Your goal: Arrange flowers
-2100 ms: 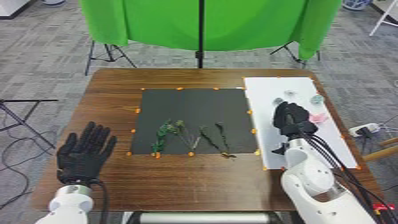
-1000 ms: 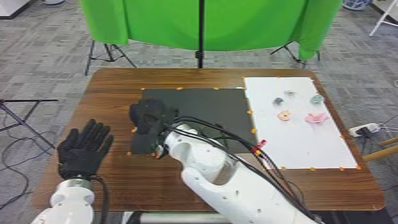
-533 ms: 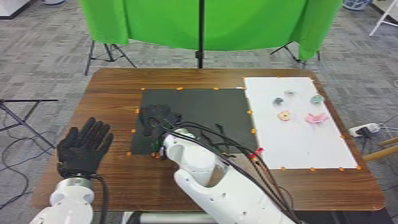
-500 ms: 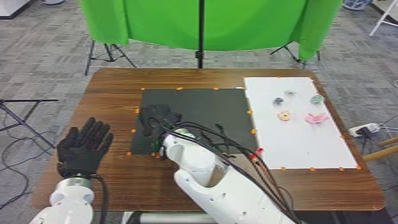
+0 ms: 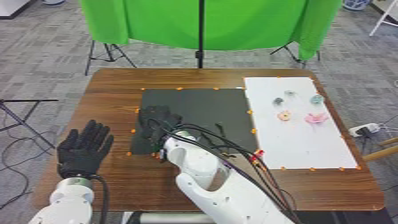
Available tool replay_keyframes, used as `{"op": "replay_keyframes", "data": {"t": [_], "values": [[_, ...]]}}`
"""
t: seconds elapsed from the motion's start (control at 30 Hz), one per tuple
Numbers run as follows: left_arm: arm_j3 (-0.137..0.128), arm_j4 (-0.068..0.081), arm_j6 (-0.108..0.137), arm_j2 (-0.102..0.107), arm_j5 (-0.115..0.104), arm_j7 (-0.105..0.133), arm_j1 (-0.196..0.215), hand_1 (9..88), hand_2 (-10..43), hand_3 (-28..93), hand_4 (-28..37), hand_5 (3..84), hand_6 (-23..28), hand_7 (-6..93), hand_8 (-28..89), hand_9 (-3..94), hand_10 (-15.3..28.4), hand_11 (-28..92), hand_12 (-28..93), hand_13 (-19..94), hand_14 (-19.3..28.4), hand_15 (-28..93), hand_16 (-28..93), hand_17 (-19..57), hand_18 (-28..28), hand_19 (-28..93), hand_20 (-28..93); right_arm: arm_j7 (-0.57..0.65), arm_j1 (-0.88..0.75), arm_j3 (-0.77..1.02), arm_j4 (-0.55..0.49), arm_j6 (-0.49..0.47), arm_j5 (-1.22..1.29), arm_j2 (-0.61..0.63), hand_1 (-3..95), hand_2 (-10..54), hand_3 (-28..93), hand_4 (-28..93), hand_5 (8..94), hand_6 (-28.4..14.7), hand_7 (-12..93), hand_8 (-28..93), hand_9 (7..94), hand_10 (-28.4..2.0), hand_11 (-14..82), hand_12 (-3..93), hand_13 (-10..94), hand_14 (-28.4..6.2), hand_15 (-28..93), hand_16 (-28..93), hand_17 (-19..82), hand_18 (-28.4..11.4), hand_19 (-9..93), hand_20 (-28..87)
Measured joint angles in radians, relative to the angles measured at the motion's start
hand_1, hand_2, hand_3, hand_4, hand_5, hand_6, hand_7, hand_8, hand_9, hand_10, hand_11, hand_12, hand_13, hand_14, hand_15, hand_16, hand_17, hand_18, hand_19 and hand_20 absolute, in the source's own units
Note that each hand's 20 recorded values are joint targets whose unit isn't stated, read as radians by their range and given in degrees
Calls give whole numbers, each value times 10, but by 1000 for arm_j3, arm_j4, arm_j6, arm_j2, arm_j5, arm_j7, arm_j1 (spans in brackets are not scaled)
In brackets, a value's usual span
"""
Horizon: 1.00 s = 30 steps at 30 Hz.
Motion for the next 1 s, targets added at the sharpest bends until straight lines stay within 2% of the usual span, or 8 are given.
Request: {"op": "replay_keyframes", "data": {"t": [0.17,0.3,0.43,0.5,0.6,0.73,0.87,1.0], "values": [[-8,0,0,-11,-4,-5,1,282,170,817,-283,518,117,142,-100,429,166,296,111,309,171,477,-98,-77,143,426,166,9,-10,6,-39,7,47,14,523,-95,769,-283,707,-14,196,-113,693,-157,186,171,660,-100,597,364,360,-241,925,418],[-23,-5,-3,-33,1,-12,14,282,170,817,-283,515,117,141,-100,427,165,294,110,307,171,476,-99,-77,142,426,166,32,-41,49,-152,6,150,56,522,-95,773,-283,705,-15,198,-131,687,-159,182,170,651,-100,593,360,357,-241,925,418],[-25,-13,-15,-45,24,-18,32,281,168,817,-283,511,116,139,-99,424,166,292,111,305,171,474,-99,-78,143,425,165,90,-87,154,-297,32,214,128,511,-95,780,-283,672,-27,187,-131,635,-169,166,166,608,-109,575,333,334,-240,906,412],[-25,-15,-25,-49,39,-19,39,281,167,818,-283,510,116,138,-99,424,166,291,111,305,170,474,-98,-78,143,423,164,128,-105,227,-343,48,220,172,485,-95,815,-283,641,-39,170,-125,593,-176,154,158,566,-133,556,237,321,-242,896,399],[-25,-15,-41,-50,52,-23,42,281,166,818,-283,509,116,136,-98,422,166,289,111,304,170,471,-98,-78,142,422,164,204,-140,360,-393,31,226,249,474,-95,832,-283,624,-39,168,-125,566,-173,144,155,527,-140,501,178,302,-239,865,383],[-30,-19,-54,-51,61,-24,50,280,164,818,-283,508,115,134,-97,422,167,285,112,303,169,469,-97,-78,142,421,163,269,-210,541,-417,-7,219,366,470,-95,843,-283,587,-38,166,-128,538,-168,133,151,477,-146,416,144,268,-235,808,355],[-38,-20,-55,-55,61,-28,55,280,164,818,-283,508,115,135,-97,422,167,285,113,304,169,468,-96,-79,142,421,164,235,-292,676,-405,-23,159,463,467,-95,847,-283,570,-36,161,-127,525,-160,124,150,465,-142,369,145,256,-233,793,348],[-38,-20,-58,-55,64,-36,54,280,163,818,-283,508,115,135,-97,421,167,285,113,303,169,468,-95,-79,142,420,164,206,-353,746,-404,-87,127,510,465,-95,844,-283,567,-36,159,-126,525,-159,121,150,468,-139,357,151,256,-232,791,347]]}}
